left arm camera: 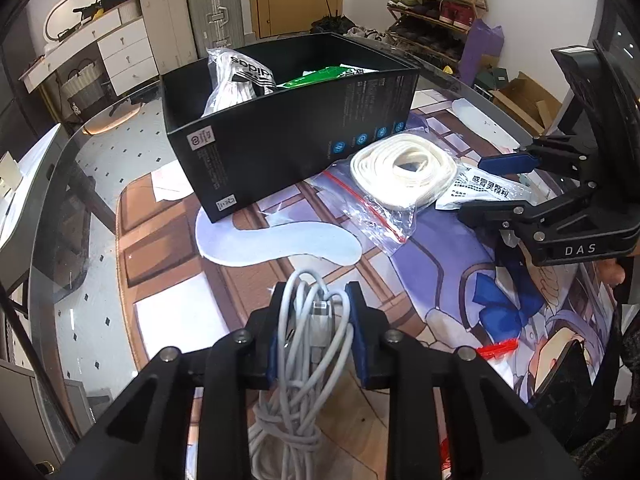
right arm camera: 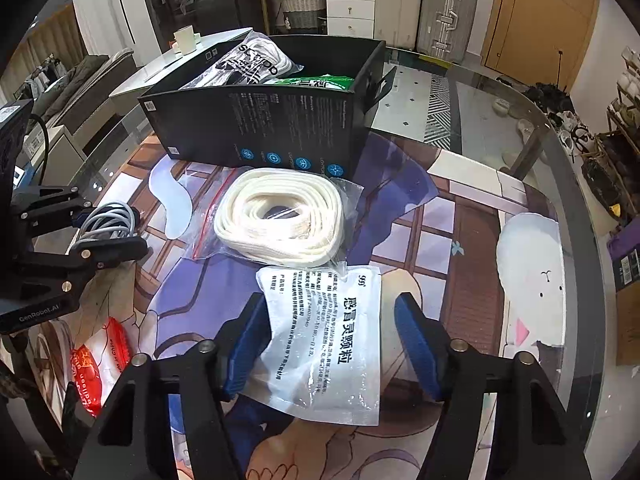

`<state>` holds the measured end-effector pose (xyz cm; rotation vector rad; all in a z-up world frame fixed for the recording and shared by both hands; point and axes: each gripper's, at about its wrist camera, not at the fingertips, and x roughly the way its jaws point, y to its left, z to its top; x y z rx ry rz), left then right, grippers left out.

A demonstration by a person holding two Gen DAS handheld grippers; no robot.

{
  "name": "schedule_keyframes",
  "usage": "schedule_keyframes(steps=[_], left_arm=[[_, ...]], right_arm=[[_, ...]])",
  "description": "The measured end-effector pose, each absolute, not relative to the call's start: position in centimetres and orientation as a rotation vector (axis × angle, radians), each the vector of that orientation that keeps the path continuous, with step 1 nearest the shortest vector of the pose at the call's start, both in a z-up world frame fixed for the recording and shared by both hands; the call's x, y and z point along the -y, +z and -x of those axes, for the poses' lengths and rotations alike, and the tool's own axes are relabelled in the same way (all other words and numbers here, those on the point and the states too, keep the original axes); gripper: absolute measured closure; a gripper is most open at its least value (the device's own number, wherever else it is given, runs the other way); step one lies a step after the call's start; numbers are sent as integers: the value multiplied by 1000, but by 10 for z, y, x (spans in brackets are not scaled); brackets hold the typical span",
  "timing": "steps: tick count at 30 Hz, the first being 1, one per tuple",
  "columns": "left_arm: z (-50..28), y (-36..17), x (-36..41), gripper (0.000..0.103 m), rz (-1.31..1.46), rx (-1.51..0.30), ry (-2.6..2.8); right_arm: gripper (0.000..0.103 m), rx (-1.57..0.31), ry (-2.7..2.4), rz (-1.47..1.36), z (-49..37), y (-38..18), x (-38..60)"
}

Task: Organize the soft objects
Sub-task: 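Grasp the coiled white cable with the left gripper while the right grasps the white sachet, then lift the white cable and white sachet and carry both over the black box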

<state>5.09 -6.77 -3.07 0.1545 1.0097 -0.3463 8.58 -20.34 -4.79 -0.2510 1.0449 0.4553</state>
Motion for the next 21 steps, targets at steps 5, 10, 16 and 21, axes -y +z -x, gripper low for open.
schedule_keyframes(steps=[5,10,16,21], left_arm=[[-54,-30,66,78,-144,-1013,-334],[-49,-21,61,74,-133,-1007,-331],[-38,-13,55,50,-146,-1004,-322],[-35,-21,56,52,-159,-1038,-326]], right_arm=[[55,-1042,452,257,-85,-47,203],[61,-1043,454,254,-85,-46,202],[62,-1044,462,230,-88,-45,203],[62,-1045,472,214,-90,-45,203]])
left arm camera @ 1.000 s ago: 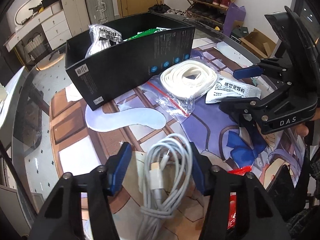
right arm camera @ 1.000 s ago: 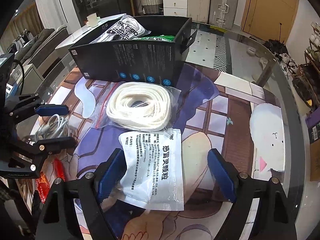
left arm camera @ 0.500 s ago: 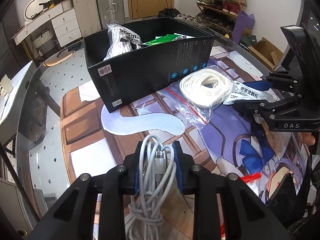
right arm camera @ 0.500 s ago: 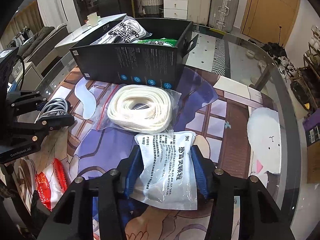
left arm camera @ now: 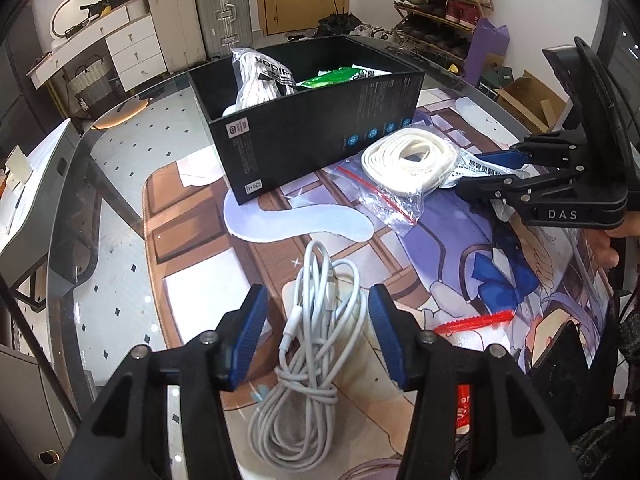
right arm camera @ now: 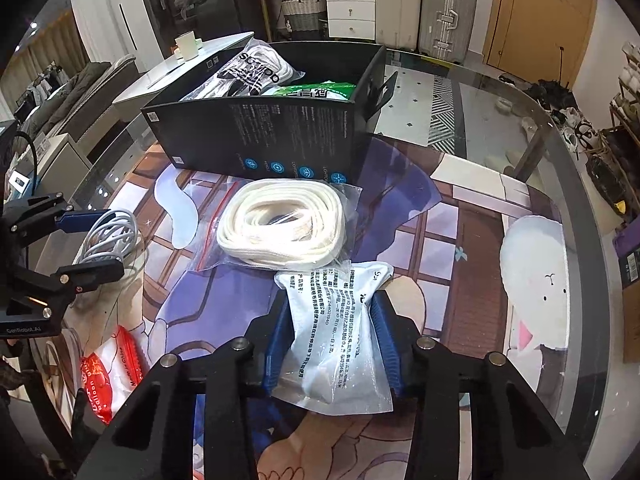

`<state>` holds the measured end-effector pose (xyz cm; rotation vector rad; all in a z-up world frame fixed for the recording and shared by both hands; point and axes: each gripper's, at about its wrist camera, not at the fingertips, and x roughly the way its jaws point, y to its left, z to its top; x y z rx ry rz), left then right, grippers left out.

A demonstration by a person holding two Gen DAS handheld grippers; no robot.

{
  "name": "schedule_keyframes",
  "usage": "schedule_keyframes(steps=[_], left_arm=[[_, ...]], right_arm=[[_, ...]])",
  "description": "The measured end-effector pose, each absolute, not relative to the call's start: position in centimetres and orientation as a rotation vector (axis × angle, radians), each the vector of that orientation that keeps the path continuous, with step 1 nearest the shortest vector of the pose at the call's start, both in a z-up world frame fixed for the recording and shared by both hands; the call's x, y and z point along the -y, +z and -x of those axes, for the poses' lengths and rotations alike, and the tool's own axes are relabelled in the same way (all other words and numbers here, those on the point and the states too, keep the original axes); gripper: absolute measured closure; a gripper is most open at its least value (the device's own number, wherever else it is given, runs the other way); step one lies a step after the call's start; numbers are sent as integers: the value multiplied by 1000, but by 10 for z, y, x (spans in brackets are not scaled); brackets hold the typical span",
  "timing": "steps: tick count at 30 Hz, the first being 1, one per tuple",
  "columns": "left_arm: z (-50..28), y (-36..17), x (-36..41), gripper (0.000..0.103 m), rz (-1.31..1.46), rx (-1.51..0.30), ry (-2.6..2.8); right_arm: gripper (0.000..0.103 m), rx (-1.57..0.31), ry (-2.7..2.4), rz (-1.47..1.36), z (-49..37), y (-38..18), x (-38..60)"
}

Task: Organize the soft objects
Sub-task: 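Lift the white cable and white sachet and carry both over the black box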

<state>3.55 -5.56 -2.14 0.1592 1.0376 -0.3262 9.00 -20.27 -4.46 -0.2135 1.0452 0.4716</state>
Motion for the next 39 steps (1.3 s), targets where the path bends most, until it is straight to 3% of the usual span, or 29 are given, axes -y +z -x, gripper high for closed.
schedule_keyframes(steps=[1,2,3,5,21,39], left_arm=[[-35,-24,57,56,-165,-1046,-326],[-36,-28,57,71,-168,-1057,-329],[-36,-30,58,77,-176,-1054,-321],[-36,-31,59,80,-175,-1048,-323],[-49,-15,71,82,-165,-990,-305],[-58,22,61,82,-108,-913,-232]], right_arm=[[62,-1045,472,213,-90,-44,202],[62,-1045,472,211,-91,-44,202],[62,-1045,473,209,-91,-44,202],[64,-1045,474,204,-91,-44,203],[65,-991,415,158,-92,-13,238],[65,-926,509,168,-100,25,203]])
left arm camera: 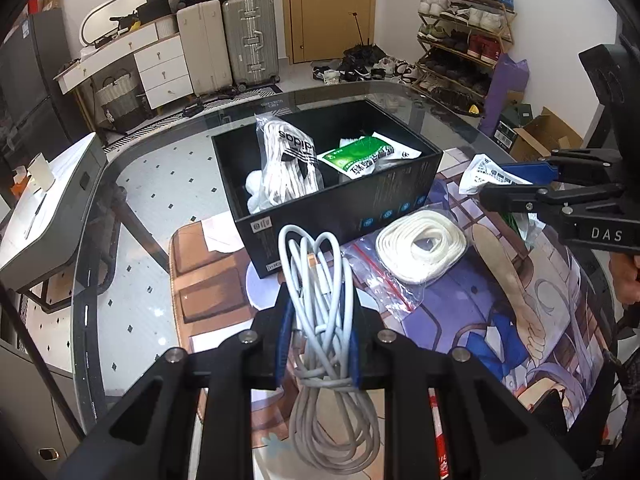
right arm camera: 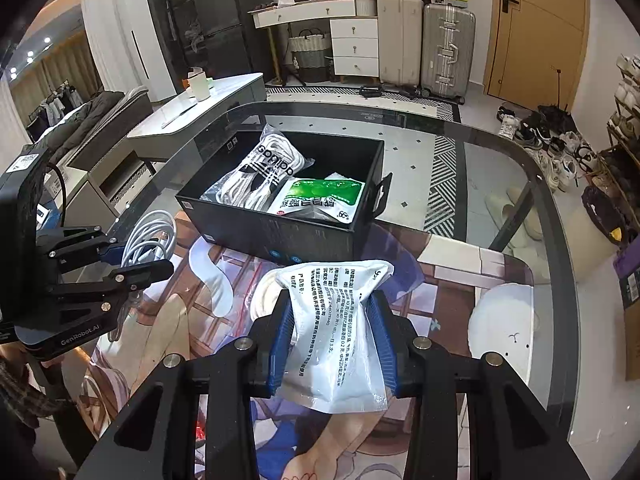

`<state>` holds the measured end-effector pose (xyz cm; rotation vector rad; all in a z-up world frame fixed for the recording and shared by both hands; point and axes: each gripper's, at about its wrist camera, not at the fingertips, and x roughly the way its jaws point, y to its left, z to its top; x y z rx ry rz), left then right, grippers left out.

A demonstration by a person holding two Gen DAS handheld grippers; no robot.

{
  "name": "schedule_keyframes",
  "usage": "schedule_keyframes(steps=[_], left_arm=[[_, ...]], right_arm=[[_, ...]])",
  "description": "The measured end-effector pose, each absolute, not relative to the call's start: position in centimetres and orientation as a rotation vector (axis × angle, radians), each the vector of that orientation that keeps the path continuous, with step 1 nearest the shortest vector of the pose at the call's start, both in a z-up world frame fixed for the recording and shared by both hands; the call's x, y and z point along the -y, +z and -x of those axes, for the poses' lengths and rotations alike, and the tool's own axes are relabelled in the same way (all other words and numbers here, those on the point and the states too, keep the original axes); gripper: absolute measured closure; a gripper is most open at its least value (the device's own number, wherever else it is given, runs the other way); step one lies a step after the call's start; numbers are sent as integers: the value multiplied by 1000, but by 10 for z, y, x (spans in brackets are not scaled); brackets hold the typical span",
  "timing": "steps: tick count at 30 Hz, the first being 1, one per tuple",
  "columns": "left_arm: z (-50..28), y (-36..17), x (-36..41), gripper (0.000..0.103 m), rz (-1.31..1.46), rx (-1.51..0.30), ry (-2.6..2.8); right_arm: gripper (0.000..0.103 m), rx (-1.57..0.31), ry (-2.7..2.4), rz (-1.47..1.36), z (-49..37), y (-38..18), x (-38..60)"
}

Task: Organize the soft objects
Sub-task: 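Lift the white cable and white sachet and carry both over the black box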

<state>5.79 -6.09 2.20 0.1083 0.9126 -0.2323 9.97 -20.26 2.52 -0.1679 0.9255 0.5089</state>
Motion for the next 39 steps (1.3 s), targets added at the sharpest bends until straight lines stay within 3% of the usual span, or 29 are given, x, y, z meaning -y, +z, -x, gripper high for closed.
schedule_keyframes(steps=[39], left_arm=[[-128,77,52,82,-49,-796,-192]], right_arm=[[65,-855,567,153,-157,67,163]])
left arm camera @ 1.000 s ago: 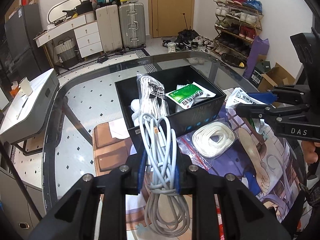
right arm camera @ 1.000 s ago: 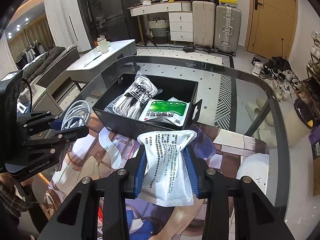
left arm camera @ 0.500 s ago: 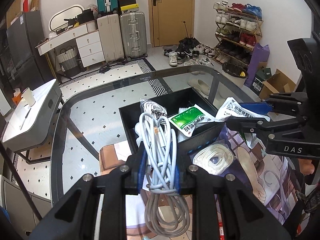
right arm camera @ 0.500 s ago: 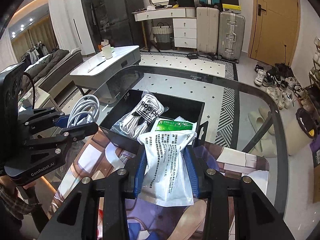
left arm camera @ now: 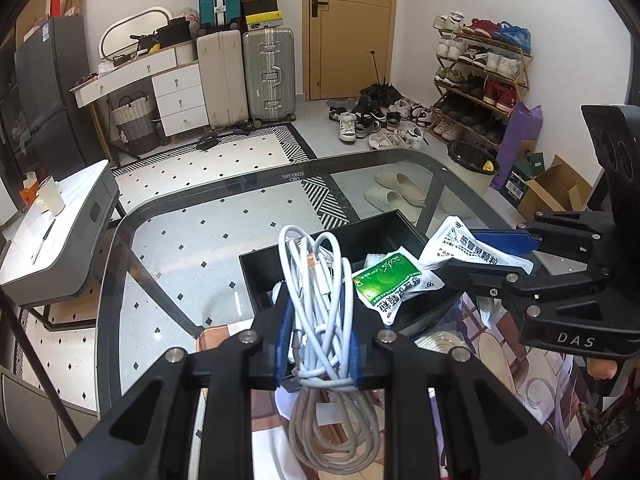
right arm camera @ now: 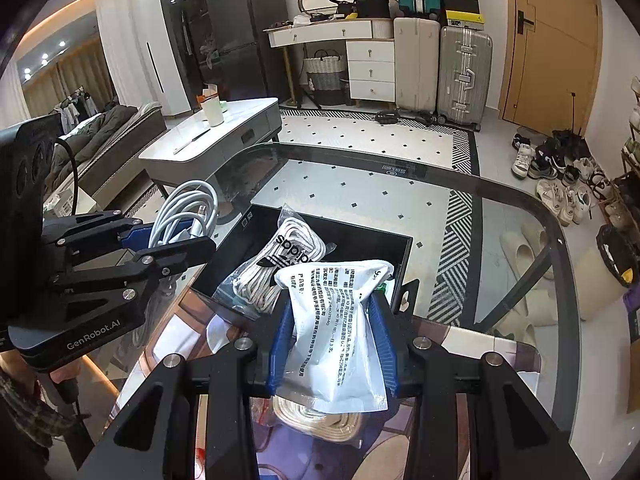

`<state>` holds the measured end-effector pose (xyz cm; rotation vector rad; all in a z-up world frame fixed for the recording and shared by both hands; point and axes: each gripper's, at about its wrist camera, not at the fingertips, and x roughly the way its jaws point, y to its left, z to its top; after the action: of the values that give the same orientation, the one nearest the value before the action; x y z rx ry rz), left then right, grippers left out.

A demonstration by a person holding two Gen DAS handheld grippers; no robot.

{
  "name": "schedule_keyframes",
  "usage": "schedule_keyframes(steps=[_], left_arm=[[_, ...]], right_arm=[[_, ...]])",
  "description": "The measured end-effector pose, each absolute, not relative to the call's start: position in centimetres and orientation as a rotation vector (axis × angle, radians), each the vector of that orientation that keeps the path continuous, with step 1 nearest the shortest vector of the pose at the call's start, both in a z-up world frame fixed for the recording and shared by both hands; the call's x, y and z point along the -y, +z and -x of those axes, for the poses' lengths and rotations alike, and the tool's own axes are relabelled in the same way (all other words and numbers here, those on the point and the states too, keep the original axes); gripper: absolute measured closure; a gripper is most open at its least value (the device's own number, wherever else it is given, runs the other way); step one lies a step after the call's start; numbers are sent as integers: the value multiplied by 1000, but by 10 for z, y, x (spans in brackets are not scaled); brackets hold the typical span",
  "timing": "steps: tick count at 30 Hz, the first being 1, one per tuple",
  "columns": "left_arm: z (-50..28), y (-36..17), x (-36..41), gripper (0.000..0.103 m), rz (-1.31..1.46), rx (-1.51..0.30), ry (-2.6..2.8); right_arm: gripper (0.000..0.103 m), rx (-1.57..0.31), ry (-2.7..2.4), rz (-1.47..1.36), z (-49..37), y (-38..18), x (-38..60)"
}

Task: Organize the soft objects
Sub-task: 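Lift the white cable and white sachet and carry both over the black box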

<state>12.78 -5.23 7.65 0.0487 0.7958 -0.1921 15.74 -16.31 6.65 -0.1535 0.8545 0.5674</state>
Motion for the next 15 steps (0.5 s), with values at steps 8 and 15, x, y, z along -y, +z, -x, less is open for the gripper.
schedule_keyframes(steps=[8,15], left_arm=[[-153,70,54,82,-33,-806,-190],[-171,60,55,82,-19,-821,-181]], right_arm=[[65,-858,574,146,-177,62,156],[65,-867,572,149,-189,56,151]])
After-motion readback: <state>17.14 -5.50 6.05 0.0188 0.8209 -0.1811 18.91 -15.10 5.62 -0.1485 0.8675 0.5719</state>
